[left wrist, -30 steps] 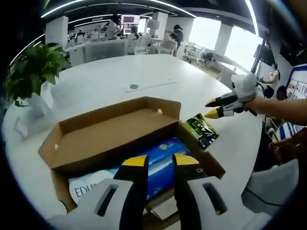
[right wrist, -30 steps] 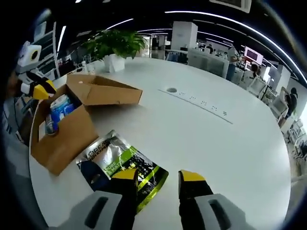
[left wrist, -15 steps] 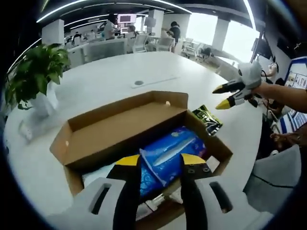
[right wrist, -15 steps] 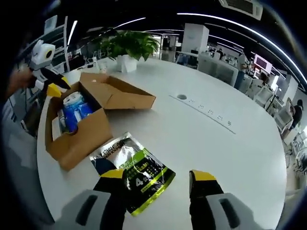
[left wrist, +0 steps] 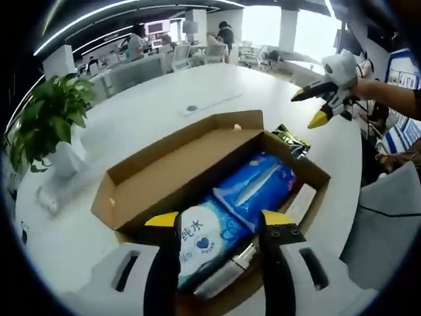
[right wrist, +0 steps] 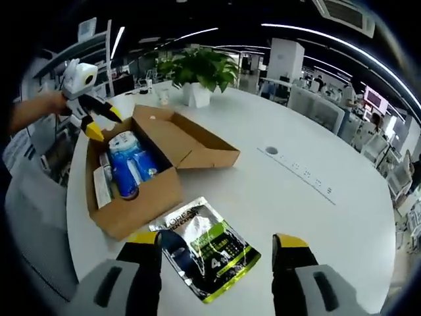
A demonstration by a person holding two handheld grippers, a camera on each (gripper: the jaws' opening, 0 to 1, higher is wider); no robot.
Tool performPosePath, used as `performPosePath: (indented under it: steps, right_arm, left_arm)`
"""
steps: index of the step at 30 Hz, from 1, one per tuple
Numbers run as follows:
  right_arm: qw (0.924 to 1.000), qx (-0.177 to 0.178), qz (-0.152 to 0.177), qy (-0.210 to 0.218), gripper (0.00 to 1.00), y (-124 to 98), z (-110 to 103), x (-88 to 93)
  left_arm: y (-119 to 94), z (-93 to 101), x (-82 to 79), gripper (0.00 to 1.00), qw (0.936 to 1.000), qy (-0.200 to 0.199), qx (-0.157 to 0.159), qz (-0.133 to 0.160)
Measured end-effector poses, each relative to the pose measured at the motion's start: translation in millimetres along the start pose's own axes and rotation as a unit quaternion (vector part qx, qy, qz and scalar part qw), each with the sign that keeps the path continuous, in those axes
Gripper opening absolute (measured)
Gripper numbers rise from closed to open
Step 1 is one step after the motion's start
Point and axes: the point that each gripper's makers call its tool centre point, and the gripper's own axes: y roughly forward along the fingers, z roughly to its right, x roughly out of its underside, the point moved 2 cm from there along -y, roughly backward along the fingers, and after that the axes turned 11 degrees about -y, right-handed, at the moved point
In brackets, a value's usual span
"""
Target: Operate the shoe box by opening the lid, removing the specified soft item, and placing it in the target area until the item is outside and the box remains undamaged.
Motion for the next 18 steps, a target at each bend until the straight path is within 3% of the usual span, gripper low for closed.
performPosePath:
  steps: [5, 8, 13, 18]
  right_arm:
    - [0.9999, -0.011, 0.007, -0.011, 0.73, 1, -8, -11.0]
    - [0.9995, -0.022, 0.017, -0.012, 0.78, 1, -14, -18.9]
    - [0.9979, -0.047, 0.035, -0.028, 0.84, 2, -29, -34.1]
    - [0.9956, -0.071, 0.032, -0.052, 0.88, 7, -42, -39.9]
  left_arm:
    - [-5, -10.3, -0.7, 0.53, 0.9999, 0.016, 0.002, -0.003]
    - [-8, -11.0, 2.3, 0.55, 0.9997, 0.018, 0.016, -0.011]
    - [-11, -9.9, 8.8, 0.59, 0.9972, 0.055, 0.045, -0.022]
    - [-9, -11.3, 16.7, 0.62, 0.9932, 0.086, 0.057, -0.055]
